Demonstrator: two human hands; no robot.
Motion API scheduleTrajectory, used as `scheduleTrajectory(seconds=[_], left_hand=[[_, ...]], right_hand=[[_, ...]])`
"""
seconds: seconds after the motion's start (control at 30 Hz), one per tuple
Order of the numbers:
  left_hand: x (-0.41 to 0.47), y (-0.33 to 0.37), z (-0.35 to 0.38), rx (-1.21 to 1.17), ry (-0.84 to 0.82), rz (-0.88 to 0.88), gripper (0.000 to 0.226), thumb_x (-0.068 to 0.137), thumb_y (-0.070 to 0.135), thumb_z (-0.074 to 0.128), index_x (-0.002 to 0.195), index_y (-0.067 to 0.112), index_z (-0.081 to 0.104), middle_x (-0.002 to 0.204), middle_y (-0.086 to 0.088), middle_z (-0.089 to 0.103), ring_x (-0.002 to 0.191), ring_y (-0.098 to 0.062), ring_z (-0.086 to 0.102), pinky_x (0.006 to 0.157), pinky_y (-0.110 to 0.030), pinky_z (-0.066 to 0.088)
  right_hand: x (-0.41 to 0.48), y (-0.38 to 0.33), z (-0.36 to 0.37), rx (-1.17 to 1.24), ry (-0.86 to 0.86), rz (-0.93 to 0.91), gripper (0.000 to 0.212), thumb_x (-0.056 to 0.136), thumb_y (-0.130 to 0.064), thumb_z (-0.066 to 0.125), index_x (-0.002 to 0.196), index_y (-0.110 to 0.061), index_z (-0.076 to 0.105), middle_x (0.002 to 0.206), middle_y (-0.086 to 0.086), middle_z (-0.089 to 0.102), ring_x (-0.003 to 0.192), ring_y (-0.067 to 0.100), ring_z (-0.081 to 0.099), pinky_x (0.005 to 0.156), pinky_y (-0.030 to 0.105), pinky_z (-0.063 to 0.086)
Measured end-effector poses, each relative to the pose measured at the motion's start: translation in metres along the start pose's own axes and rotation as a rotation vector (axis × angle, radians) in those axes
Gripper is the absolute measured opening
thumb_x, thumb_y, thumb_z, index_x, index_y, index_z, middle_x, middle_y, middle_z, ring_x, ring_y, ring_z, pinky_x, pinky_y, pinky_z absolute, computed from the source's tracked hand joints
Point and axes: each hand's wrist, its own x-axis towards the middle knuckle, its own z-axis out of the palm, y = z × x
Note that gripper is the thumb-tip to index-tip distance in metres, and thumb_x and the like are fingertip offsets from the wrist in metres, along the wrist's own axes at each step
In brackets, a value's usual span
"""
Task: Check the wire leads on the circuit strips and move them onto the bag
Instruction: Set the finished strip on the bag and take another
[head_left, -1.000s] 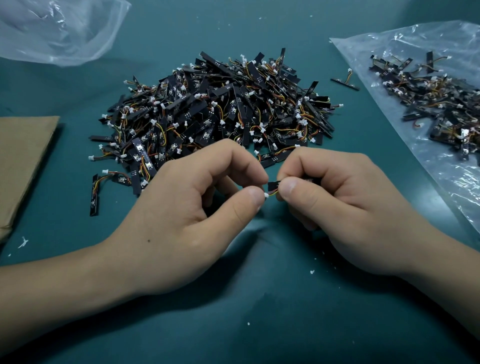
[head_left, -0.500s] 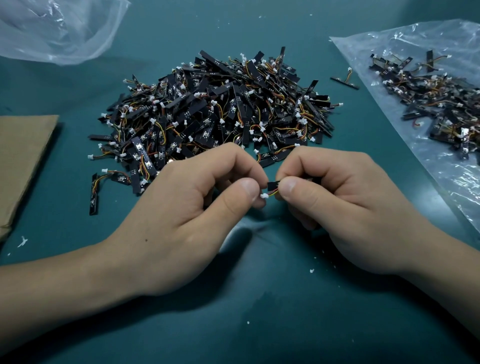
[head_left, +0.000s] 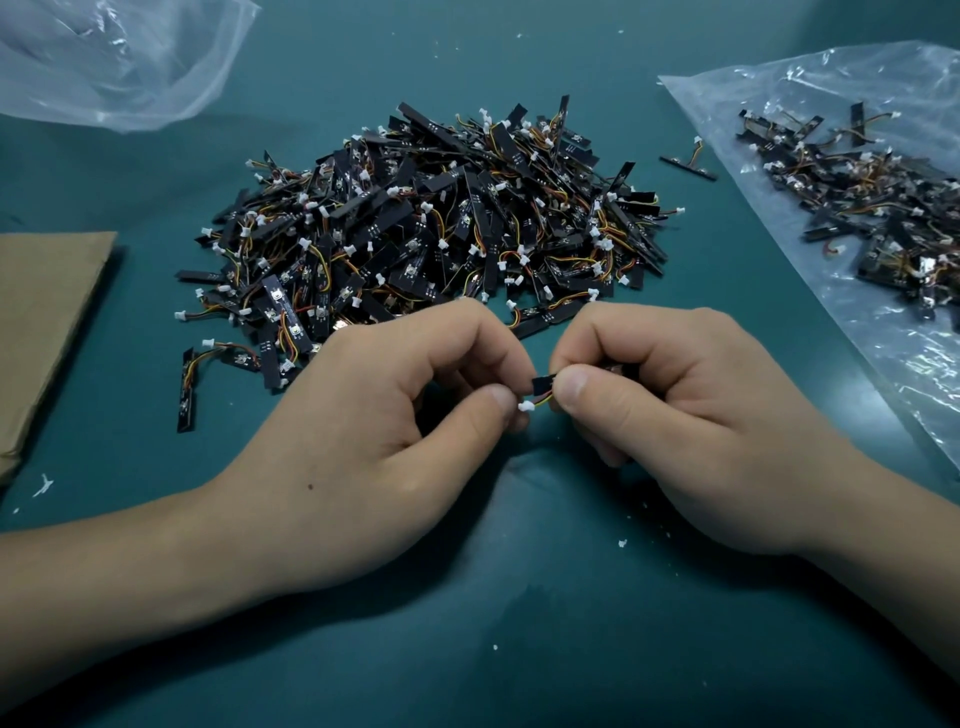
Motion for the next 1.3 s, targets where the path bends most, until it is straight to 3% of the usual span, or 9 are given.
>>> scheduleTrajectory(seconds=[0.2, 0.47, 0.63, 0.9, 1.1, 1.17, 1.23, 1.3], left_hand=[[0.000, -0.001, 0.000, -0.007, 0.011, -0.015, 0.010, 0.098, 0.014, 0.059, 0.091, 0.016, 0.067, 0.079, 0.013, 0.067, 0.067, 0.011, 0.060, 0.064, 0.001, 0.040], [0.000, -0.002, 0.001, -0.018, 0.007, -0.010, 0.012, 0.094, 0.004, 0.061, 0.090, 0.014, 0.066, 0.078, 0.009, 0.068, 0.062, 0.011, 0.059, 0.061, 0.002, 0.039], [0.001, -0.008, -0.007, 0.187, -0.040, 0.055, 0.018, 0.090, 0.008, 0.059, 0.088, 0.025, 0.065, 0.080, 0.012, 0.072, 0.058, -0.007, 0.062, 0.054, -0.012, 0.043], [0.001, -0.019, -0.004, 0.163, 0.019, 0.114, 0.012, 0.091, 0.014, 0.061, 0.091, 0.026, 0.064, 0.082, 0.009, 0.073, 0.059, -0.014, 0.062, 0.051, -0.017, 0.045], [-0.001, -0.021, -0.004, 0.123, 0.031, 0.127, 0.009, 0.091, 0.019, 0.060, 0.090, 0.024, 0.067, 0.081, 0.006, 0.073, 0.063, -0.022, 0.067, 0.049, -0.036, 0.051], [-0.002, -0.019, -0.001, 0.060, 0.047, 0.111, 0.010, 0.091, 0.015, 0.062, 0.087, 0.021, 0.069, 0.080, 0.005, 0.074, 0.065, -0.014, 0.068, 0.054, -0.027, 0.054], [-0.002, -0.018, 0.003, -0.025, 0.062, 0.082, 0.008, 0.089, 0.011, 0.063, 0.087, 0.011, 0.071, 0.078, 0.007, 0.073, 0.068, 0.002, 0.064, 0.062, -0.010, 0.049], [-0.002, -0.017, 0.005, -0.031, 0.060, 0.067, 0.008, 0.087, 0.012, 0.063, 0.087, 0.007, 0.071, 0.075, 0.009, 0.069, 0.068, 0.006, 0.060, 0.066, -0.004, 0.043]], right_hand=[[0.001, 0.000, 0.000, -0.018, -0.009, -0.004, 0.020, 0.097, -0.026, 0.058, 0.077, -0.023, 0.060, 0.063, -0.001, 0.057, 0.056, 0.015, 0.050, 0.054, 0.025, 0.040], [0.001, -0.001, 0.000, -0.020, -0.012, -0.004, 0.020, 0.096, -0.024, 0.058, 0.077, -0.024, 0.061, 0.063, -0.005, 0.058, 0.057, 0.014, 0.053, 0.054, 0.021, 0.040], [0.000, -0.001, 0.001, -0.027, -0.015, -0.004, 0.019, 0.097, -0.025, 0.058, 0.078, -0.025, 0.061, 0.063, -0.006, 0.058, 0.056, 0.015, 0.055, 0.053, 0.021, 0.041], [0.000, -0.001, 0.000, -0.021, -0.025, -0.014, 0.019, 0.097, -0.026, 0.058, 0.079, -0.023, 0.061, 0.064, -0.003, 0.059, 0.056, 0.018, 0.055, 0.053, 0.027, 0.043], [0.000, 0.000, 0.000, -0.022, -0.034, -0.020, 0.018, 0.097, -0.026, 0.058, 0.079, -0.022, 0.062, 0.064, -0.004, 0.058, 0.057, 0.018, 0.054, 0.053, 0.029, 0.043], [0.000, 0.000, 0.000, -0.027, -0.039, -0.025, 0.018, 0.097, -0.025, 0.058, 0.079, -0.022, 0.062, 0.063, -0.006, 0.058, 0.056, 0.016, 0.054, 0.053, 0.024, 0.041], [-0.001, 0.000, 0.000, -0.024, -0.046, -0.026, 0.018, 0.097, -0.025, 0.059, 0.080, -0.021, 0.062, 0.063, -0.006, 0.058, 0.056, 0.016, 0.053, 0.053, 0.022, 0.040], [-0.001, 0.000, 0.000, -0.018, -0.052, -0.028, 0.018, 0.097, -0.025, 0.059, 0.080, -0.021, 0.062, 0.063, -0.006, 0.058, 0.055, 0.015, 0.053, 0.053, 0.021, 0.039]])
